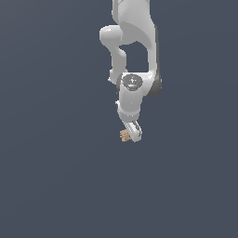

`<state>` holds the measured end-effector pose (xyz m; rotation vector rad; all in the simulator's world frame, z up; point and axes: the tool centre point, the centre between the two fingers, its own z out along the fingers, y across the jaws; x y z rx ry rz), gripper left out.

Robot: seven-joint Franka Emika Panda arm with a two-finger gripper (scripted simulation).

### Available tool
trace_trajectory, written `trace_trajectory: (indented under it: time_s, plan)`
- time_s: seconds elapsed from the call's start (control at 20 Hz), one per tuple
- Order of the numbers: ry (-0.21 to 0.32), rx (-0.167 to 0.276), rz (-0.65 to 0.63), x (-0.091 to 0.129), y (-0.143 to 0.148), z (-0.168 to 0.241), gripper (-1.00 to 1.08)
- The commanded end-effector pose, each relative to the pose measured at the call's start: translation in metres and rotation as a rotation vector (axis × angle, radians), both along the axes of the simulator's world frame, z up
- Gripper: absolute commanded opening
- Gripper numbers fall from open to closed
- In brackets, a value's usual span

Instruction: Pick up the object and move it to a goal position.

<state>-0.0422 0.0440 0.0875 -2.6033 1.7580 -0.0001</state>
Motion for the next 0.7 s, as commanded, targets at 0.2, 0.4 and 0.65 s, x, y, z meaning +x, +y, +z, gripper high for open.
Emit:
trace_trajectory:
  time_s: [0.2, 0.4, 0.65]
  plan:
    - [0.001, 0.000, -0.002, -0.001, 0.000, -0.020, 1.00]
    - [0.000, 0.000, -0.004, -0.001, 0.000, -0.039, 1.00]
    - [0.000, 0.000, -0.005, -0.001, 0.000, -0.049, 1.00]
